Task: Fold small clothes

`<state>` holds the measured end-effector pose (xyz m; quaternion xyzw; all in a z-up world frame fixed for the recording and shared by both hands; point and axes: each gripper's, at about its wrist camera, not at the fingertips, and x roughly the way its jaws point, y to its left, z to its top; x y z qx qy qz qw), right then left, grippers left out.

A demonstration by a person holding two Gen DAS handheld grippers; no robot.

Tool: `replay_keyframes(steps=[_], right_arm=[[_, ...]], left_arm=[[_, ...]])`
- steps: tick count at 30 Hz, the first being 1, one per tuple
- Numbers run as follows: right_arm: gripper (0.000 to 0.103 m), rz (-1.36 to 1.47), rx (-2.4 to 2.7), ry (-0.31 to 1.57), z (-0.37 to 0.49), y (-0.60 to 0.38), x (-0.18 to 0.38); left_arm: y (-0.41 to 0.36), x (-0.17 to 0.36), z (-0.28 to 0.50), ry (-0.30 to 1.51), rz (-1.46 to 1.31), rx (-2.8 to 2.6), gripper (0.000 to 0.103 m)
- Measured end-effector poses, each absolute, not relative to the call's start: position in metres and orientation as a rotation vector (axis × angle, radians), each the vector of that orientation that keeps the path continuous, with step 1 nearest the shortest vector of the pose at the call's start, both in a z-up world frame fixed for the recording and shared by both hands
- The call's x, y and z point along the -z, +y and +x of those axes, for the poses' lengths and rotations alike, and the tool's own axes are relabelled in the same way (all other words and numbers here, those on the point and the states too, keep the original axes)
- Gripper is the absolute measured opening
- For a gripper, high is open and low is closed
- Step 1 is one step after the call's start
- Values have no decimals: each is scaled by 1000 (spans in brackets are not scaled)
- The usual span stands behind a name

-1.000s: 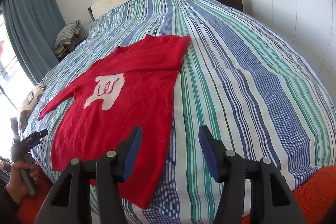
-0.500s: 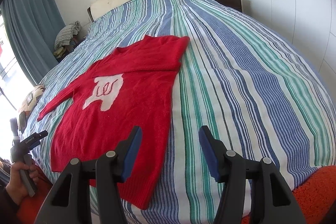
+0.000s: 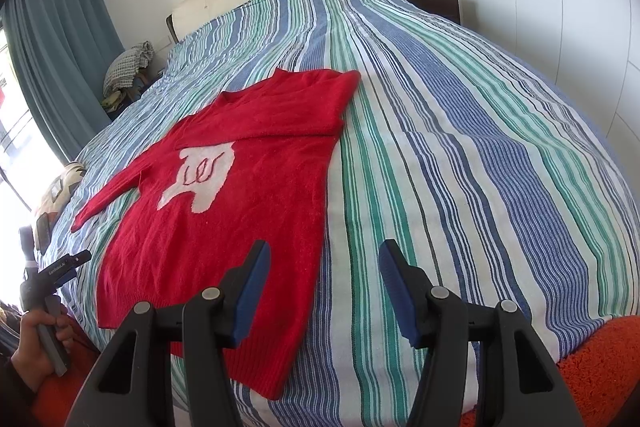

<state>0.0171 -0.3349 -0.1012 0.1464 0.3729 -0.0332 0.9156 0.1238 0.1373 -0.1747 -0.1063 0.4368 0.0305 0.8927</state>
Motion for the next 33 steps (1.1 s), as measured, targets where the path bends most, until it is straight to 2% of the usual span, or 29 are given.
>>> replay_keyframes(steps=[25, 29, 33], right_arm=[[57, 303, 69, 769, 18, -335, 102], [57, 306, 73, 769, 17, -335, 101], [57, 309, 73, 769, 17, -336, 101]], left_arm=[[138, 175, 124, 913, -229, -55, 102], [161, 164, 136, 918, -353, 22, 102], [246, 151, 163, 852, -667, -33, 102]])
